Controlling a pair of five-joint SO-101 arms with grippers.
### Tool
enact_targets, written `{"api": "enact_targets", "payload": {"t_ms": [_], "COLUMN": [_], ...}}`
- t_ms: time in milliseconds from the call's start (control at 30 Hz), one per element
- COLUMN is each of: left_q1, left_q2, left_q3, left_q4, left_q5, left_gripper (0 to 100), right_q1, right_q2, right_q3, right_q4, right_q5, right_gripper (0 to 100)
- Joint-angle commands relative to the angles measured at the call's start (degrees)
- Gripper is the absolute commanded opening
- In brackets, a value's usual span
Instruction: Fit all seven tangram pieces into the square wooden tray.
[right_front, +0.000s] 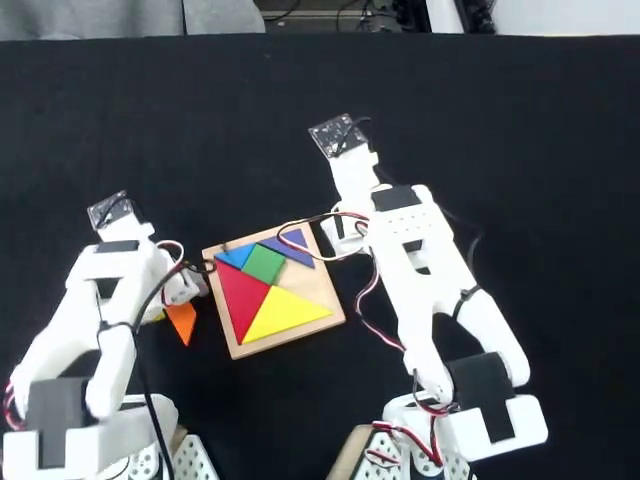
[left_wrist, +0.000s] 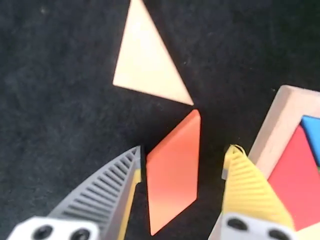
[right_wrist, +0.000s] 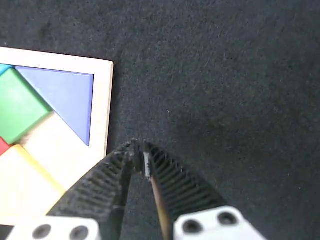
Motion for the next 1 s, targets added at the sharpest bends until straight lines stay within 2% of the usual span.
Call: {"api": "enact_targets", "payload": {"t_ms": [0, 167, 267, 333, 467, 533, 667, 767, 833, 967], "left_q1": [-0.2, -0.2, -0.2, -0.2, 0.7, 0.9, -0.2, -2.5, -3.5, -3.5], "left_q2": [6.2, 11.7, 11.5, 12.0, 12.2, 12.2, 11.4, 11.3, 11.7, 12.1], "left_q3": [-6.4, -12.9, -15.0, -15.8, -15.3, -15.2, -16.4, -22.6, -29.8, -42.9], "left_q4": [2.5, 9.1, 10.2, 10.2, 10.4, 10.5, 10.0, 11.7, 13.6, 18.6], "left_q5": [0.6, 0.4, 0.5, 0.5, -0.2, -2.7, -4.1, -4.9, -9.9, -31.9], "left_gripper": [27, 27, 26, 22, 7, 3, 4, 4, 4, 4], "right_q1": [0.4, 0.4, 0.4, 0.4, 0.6, 0.6, 0.6, 0.5, 0.5, 0.5], "right_q2": [-0.3, -0.3, -0.3, -0.3, -0.3, -0.3, -0.3, -0.3, -0.3, -0.3], "right_q3": [-0.3, -0.3, -0.3, -0.3, -0.3, -0.3, -0.3, -0.3, -0.3, -0.3], "right_q4": [-0.9, -0.9, -0.9, -0.9, -0.9, -0.9, -0.9, -0.9, -0.9, -0.9], "right_q5": [0.4, 0.4, 0.4, 0.4, 0.4, 0.4, 0.4, 0.4, 0.4, 0.4], "right_gripper": [1.1, 1.1, 1.1, 1.1, 1.1, 1.1, 1.1, 1.1, 1.1, 1.1]}}
